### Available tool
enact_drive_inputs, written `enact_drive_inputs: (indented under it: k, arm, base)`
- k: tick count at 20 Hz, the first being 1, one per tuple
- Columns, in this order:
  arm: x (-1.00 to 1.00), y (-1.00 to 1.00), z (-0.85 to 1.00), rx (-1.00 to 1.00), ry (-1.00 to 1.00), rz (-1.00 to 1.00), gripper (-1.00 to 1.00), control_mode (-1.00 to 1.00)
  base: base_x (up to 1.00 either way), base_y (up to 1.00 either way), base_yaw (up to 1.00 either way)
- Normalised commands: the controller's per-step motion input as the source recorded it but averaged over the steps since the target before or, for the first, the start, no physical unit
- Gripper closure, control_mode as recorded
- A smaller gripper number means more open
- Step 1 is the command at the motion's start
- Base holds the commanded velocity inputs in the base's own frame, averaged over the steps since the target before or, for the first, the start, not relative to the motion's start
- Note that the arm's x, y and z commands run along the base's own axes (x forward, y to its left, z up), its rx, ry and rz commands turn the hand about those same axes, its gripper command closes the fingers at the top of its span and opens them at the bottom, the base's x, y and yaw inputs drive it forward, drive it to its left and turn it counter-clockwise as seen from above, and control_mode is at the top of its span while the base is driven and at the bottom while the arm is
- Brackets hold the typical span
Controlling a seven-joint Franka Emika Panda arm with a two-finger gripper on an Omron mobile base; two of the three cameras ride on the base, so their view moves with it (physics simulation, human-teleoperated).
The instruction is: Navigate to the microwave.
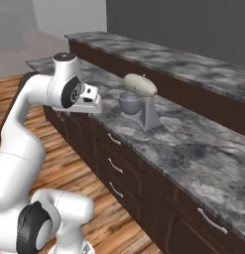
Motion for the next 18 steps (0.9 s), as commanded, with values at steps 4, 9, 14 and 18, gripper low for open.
enact_drive_inputs:
  k: [4,9,14,18]
  arm:
    - [0.00,0.00,0.00,0.00,0.00,0.00,-1.00,1.00]
    - [0.00,0.00,0.00,0.00,0.00,0.00,-1.00,1.00]
    - [0.00,0.00,0.00,0.00,0.00,0.00,-1.00,1.00]
    - [0.00,0.00,0.00,0.00,0.00,0.00,-1.00,1.00]
  base:
    - [0.05,0.01,0.13]
    - [0.00,0.41,0.31]
    - [-0.10,0.63,0.55]
    - [-0.17,0.61,0.54]
